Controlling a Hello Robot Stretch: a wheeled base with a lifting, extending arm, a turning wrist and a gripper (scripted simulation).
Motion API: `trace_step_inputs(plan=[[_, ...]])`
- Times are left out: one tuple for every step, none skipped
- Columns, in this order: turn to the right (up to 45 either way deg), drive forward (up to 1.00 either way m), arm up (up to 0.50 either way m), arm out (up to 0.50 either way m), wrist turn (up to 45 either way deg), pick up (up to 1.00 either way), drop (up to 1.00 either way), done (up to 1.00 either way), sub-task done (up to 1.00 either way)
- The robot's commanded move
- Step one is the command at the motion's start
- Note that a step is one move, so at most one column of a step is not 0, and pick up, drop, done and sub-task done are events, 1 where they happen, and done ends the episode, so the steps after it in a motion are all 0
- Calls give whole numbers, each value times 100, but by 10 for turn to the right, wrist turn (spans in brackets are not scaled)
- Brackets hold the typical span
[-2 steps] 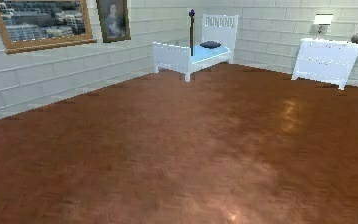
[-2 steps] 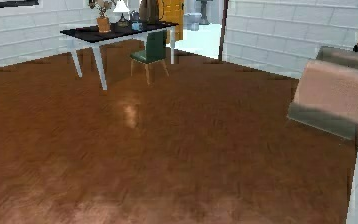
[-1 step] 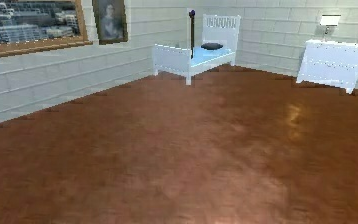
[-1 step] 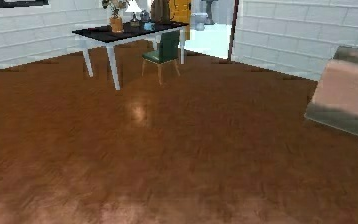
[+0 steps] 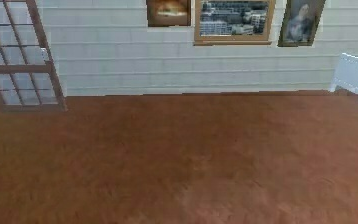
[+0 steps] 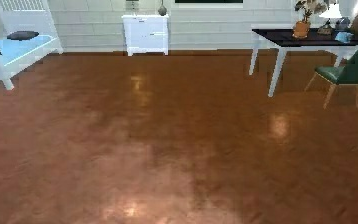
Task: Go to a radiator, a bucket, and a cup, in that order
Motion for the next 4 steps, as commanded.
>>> trace_step_inputs(plan=[[-450,0,0,0,0,0,0,0,0],[0,100,0,0,0,0,0,0,0],[-30,0,0,0,0,0,0,0,0],[0,100,0,0,0,0,0,0,0]])
